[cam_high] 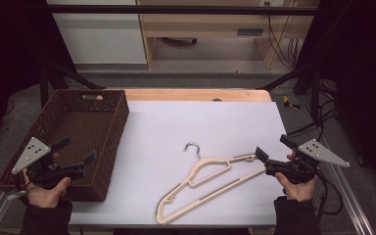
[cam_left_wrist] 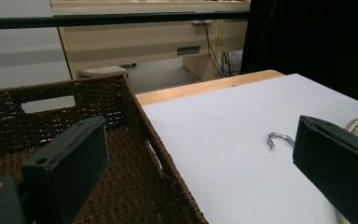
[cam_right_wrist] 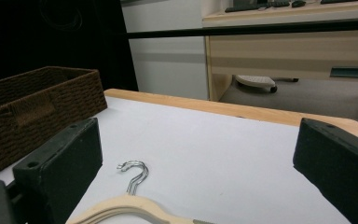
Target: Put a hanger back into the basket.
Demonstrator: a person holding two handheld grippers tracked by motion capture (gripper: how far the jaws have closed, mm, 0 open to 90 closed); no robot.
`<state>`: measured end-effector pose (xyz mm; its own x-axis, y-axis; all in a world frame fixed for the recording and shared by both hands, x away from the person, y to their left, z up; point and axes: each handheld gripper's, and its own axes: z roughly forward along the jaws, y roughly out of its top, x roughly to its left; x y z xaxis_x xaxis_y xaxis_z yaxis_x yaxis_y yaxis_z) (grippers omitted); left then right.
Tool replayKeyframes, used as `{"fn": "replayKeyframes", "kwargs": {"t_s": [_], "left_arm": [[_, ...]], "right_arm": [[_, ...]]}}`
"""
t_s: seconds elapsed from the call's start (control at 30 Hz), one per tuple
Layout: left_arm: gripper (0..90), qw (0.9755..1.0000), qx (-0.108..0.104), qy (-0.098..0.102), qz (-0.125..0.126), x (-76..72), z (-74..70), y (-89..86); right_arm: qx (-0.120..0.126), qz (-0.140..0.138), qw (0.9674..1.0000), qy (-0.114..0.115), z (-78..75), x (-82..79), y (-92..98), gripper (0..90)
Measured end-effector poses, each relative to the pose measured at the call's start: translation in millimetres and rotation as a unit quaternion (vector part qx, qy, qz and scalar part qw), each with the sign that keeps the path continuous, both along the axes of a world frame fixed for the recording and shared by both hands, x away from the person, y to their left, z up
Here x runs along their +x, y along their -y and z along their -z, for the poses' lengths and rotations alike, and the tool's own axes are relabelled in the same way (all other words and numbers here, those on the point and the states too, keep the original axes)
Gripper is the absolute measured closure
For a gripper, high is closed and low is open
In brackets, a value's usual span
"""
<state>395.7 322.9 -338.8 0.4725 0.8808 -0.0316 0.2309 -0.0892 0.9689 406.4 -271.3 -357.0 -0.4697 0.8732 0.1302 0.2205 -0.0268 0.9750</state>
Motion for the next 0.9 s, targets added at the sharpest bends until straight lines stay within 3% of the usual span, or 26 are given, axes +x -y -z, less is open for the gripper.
{"fn": "replayKeyframes", "kwargs": {"t_s": [0.2,0.47,0.53,0.9], "left_arm": [[3.1,1.0000,0.000,0.001,-0.002,-0.4,0.8,0.5],[3.4,0.9999,0.010,0.000,-0.004,4.6,6.4,8.1],[3.6,0.9999,0.010,-0.006,0.001,5.0,8.4,16.0],[4.6,0.9986,0.028,-0.006,0.045,-0.9,12.1,49.0]], "right_arm": [[-0.007,-0.007,0.9999,-0.002,0.4,2.4,-5.8,3.0],[-0.035,-0.029,0.9988,-0.016,3.6,13.2,-40.4,5.4],[-0.051,-0.040,0.9975,-0.027,6.6,21.0,-57.4,7.1],[-0.090,-0.061,0.9908,-0.081,20.3,49.9,-102.8,13.2]]}}
